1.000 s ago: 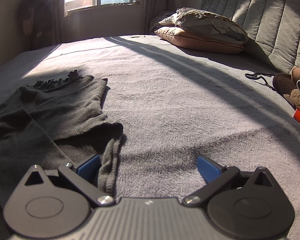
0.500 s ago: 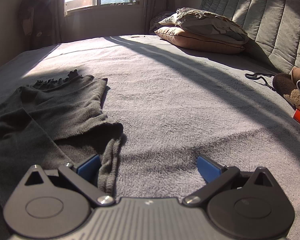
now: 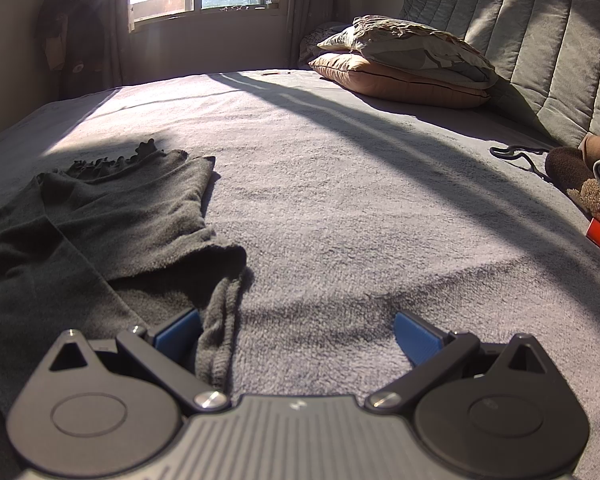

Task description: Fold clothes

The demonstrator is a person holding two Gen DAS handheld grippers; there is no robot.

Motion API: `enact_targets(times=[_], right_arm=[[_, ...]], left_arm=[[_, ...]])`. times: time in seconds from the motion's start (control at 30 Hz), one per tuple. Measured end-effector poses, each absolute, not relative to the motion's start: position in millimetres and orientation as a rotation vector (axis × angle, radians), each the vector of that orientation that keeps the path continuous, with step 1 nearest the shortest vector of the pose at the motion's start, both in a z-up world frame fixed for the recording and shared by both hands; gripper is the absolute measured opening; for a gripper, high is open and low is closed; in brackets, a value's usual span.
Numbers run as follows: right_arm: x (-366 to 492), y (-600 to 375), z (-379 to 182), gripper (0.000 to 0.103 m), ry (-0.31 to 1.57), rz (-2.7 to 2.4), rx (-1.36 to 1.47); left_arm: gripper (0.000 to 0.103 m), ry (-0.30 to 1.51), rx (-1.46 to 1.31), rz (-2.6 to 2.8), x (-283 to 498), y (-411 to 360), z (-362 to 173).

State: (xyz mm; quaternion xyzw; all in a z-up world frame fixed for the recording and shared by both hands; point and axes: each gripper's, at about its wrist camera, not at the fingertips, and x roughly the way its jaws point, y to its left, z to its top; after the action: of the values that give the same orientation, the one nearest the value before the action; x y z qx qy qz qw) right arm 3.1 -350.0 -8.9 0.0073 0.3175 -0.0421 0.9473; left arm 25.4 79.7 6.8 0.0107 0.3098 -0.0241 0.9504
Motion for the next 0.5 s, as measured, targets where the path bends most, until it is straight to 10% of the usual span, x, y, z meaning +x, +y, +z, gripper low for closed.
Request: enact_targets(times=[0.5], right_arm=[[2.7,-351.0,-8.8,0.103,0.645,-0.084,0.015]], left_arm=[[0.103,0.63,0.022,-0.049,25.4,79.7,6.7]])
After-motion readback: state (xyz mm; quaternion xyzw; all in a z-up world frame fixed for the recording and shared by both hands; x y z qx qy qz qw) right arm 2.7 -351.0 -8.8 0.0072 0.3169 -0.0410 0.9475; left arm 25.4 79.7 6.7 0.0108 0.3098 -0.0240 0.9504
